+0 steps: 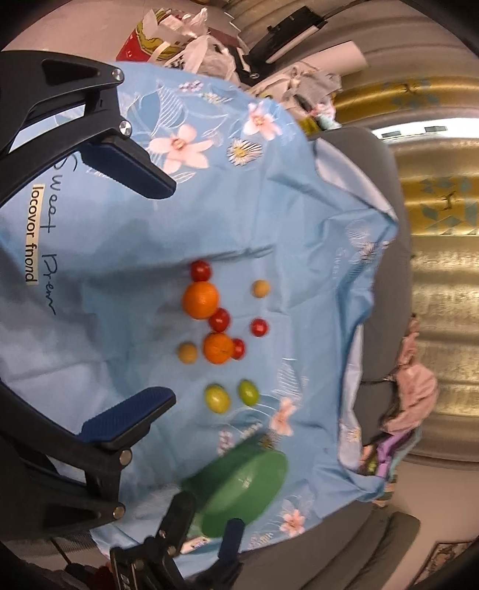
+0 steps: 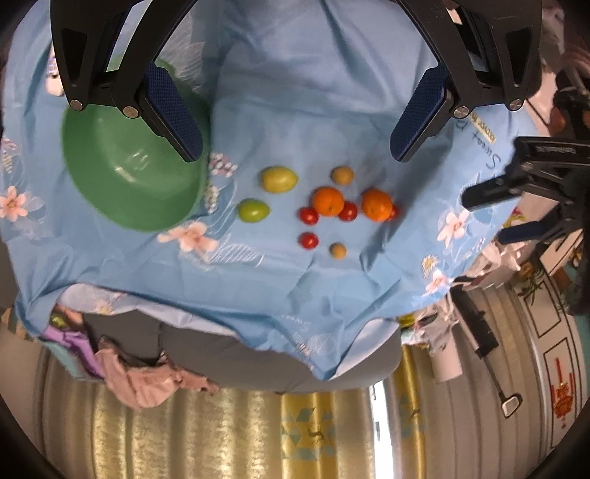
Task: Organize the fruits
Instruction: 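Grasp an orange with the left gripper while the right gripper grasps the other orange, then carry both oranges to the green bowl and open both grippers to drop them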
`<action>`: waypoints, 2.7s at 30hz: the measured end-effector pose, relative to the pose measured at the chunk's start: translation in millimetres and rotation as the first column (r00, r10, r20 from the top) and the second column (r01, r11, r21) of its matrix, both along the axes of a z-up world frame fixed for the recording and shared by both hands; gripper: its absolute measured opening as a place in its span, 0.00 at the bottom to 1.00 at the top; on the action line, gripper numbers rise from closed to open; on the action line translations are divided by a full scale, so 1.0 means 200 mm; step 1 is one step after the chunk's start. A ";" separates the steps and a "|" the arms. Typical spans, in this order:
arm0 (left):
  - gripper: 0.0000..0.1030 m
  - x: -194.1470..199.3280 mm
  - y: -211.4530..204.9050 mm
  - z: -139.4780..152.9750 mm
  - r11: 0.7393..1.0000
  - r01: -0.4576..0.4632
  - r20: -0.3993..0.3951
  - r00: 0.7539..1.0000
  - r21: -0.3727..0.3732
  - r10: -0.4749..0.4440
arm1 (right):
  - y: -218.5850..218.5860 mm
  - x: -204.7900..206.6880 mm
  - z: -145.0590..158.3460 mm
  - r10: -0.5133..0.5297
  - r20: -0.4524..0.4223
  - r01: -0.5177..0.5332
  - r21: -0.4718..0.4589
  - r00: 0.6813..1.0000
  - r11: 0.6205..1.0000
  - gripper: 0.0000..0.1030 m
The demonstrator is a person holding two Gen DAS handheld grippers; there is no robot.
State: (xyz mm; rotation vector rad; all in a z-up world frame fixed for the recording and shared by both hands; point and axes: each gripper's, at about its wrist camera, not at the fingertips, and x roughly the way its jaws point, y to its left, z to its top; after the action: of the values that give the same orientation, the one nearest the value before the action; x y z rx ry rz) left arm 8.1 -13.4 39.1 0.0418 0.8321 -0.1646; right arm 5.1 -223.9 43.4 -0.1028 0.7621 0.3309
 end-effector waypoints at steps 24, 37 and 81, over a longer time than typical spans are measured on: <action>0.63 0.44 -0.05 -0.36 0.989 0.118 -0.108 0.988 0.088 -0.108 | 0.26 0.51 -0.42 0.127 -0.163 -0.130 -0.003 0.978 0.992 0.73; 0.50 0.53 -0.09 -0.39 0.969 0.218 -0.111 0.972 0.115 -0.206 | 0.33 0.66 -0.46 0.215 -0.209 -0.232 -0.061 0.954 0.971 0.62; 0.44 0.48 -0.15 -0.46 0.968 0.212 -0.203 0.962 0.132 -0.183 | 0.03 0.41 -0.28 0.164 -0.102 -0.148 0.151 0.981 0.977 0.42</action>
State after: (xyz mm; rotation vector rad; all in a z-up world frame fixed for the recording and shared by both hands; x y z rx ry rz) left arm 103.5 -43.1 -53.7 0.2577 1.0302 -0.2970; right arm 87.3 -217.2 -13.6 -0.0085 0.8428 0.5435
